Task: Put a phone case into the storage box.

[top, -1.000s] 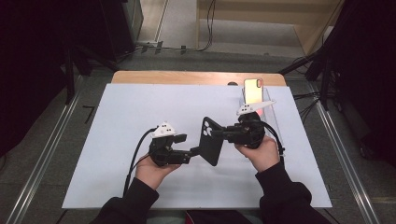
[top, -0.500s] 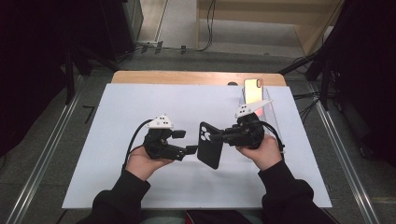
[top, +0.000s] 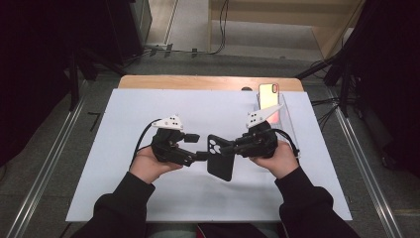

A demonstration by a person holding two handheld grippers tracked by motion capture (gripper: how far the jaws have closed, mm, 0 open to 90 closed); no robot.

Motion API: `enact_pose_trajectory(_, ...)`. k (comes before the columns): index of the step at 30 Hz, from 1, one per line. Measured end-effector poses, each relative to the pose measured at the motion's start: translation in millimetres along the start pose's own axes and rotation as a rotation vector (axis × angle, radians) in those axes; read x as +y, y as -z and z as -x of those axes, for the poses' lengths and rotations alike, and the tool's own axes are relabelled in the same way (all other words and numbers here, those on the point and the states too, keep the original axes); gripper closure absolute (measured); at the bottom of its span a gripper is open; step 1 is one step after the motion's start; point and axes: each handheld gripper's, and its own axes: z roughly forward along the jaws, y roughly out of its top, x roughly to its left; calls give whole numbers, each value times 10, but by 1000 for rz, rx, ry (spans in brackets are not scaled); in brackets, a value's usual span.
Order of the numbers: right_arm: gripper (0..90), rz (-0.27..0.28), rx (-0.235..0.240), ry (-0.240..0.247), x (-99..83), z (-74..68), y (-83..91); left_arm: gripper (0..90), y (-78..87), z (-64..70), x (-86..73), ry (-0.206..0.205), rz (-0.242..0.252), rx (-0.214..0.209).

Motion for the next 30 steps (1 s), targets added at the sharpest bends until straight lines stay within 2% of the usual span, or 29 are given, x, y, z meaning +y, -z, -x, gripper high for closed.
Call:
enact_pose_trajectory(6,770,-18,23,27,7,-29,-46,232,-9,-14,33,-40,-10,-33)
enact_pose_trajectory(12,770,-24,40,62,4,-53,-76,244,-17,-1,61,-82,-20,-85)
enact_pose_trajectory(15,770,-24,50,86,-3,-62,-86,269,-12,16,69,-101,-29,-89)
enact_pose_trajectory(20,770,-24,76,102,-8,-66,-97,384,10,1,63,-95,-17,-117)
enact_pose_trajectory(24,770,-18,92,117,-4,-81,-93,387,20,-13,53,-83,-13,-130)
enact_pose_trajectory(30,770,-19,112,131,0,-97,-103,496,9,2,46,-83,-4,-175)
